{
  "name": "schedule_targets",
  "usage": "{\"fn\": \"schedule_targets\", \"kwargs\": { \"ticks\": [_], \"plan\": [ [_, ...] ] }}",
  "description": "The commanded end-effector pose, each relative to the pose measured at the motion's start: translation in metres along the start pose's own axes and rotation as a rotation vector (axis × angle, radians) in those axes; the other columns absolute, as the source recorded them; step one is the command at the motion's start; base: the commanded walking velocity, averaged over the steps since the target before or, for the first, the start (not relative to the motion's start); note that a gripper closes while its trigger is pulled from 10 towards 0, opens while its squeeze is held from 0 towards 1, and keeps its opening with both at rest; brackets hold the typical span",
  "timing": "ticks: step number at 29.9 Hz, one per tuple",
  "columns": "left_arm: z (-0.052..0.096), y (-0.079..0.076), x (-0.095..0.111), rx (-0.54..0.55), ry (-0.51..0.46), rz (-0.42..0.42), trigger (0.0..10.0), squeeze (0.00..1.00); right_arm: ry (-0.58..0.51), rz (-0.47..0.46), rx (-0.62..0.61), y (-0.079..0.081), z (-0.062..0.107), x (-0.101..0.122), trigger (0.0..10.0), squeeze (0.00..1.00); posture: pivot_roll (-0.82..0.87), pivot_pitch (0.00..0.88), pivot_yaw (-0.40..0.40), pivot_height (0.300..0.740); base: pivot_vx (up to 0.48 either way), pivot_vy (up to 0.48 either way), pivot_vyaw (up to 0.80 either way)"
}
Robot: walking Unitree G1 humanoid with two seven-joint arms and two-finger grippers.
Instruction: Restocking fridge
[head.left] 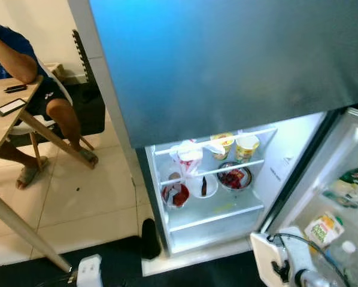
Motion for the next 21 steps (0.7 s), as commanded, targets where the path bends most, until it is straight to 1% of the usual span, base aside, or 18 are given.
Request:
{"fn": "schedule_targets", "kwargs": {
  "ticks": [1, 4, 5, 6, 7, 12, 16, 17, 19, 21],
  "plan": [
    [0.004, 0.006, -0.008, 0.019, 0.016, 0.008, 10.0, 0.0, -0.058, 0.009, 0.011, 0.006, -0.002, 0.019, 10.0, 0.0, -0.07, 0.0, 0.035, 0.74, 0.349, 0.0, 0.0],
    [0.003, 0.005, -0.006, 0.021, 0.019, 0.017, 10.0, 0.0, -0.057, 0.01, 0.011, 0.006, -0.002, 0.018, 10.0, 0.0, -0.07, 0.0, 0.037, 0.74, 0.162, 0.0, 0.0],
    [0.002, 0.001, -0.007, -0.013, 0.035, -0.015, 10.0, 0.0, -0.056, 0.008, 0.011, 0.006, -0.002, 0.018, 10.0, 0.0, -0.07, 0.0, 0.037, 0.74, 0.0, 0.0, 0.0],
    [0.001, -0.001, -0.008, -0.025, 0.045, -0.022, 10.0, 0.0, -0.056, 0.008, 0.011, 0.005, -0.002, 0.017, 10.0, 0.0, -0.06, 0.0, 0.036, 0.74, 0.0, 0.0, 0.0],
    [0.001, -0.003, -0.009, -0.034, 0.055, -0.039, 10.0, 0.0, -0.057, 0.007, 0.011, 0.005, -0.002, 0.017, 10.0, 0.0, -0.06, 0.0, 0.036, 0.74, 0.0, -0.446, 0.0],
    [0.001, -0.003, -0.009, -0.033, 0.059, -0.053, 10.0, 0.0, -0.058, 0.005, 0.01, 0.005, -0.002, 0.017, 10.0, 0.0, -0.06, 0.0, 0.036, 0.74, 0.0, -0.454, 0.0],
    [-0.001, -0.009, -0.011, -0.053, 0.065, -0.055, 10.0, 0.0, -0.06, 0.0, 0.007, 0.004, -0.002, 0.017, 10.0, 0.0, -0.06, 0.0, 0.036, 0.74, 0.0, 0.0, 0.0],
    [-0.002, -0.014, -0.011, -0.081, 0.059, -0.044, 10.0, 0.0, -0.058, 0.003, 0.006, 0.004, -0.002, 0.017, 10.0, 0.0, -0.06, 0.0, 0.035, 0.74, 0.0, 0.0, 0.0],
    [-0.002, -0.017, -0.01, -0.1, 0.055, -0.043, 10.0, 0.0, -0.058, 0.004, 0.006, 0.004, -0.002, 0.017, 10.0, 0.0, -0.06, 0.0, 0.035, 0.74, 0.0, 0.0, 0.0],
    [-0.003, -0.023, -0.012, -0.139, 0.062, -0.057, 10.0, 0.0, -0.057, 0.006, 0.003, 0.003, -0.002, 0.017, 10.0, 0.0, -0.06, 0.0, 0.034, 0.74, 0.0, 0.0, 0.0]
  ]
}}
Point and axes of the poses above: a point about 5 cm out from each wrist's last joint towards the gripper, its own z axis pointing back from the gripper into the wrist, its own x axis along the axis of the wrist's last joint, y = z × x, the point moved 3 cm from there along -z, pointing out of the wrist towards the gripper, and after that the axes turned 5 degrees about z, right-handed, at the moved point
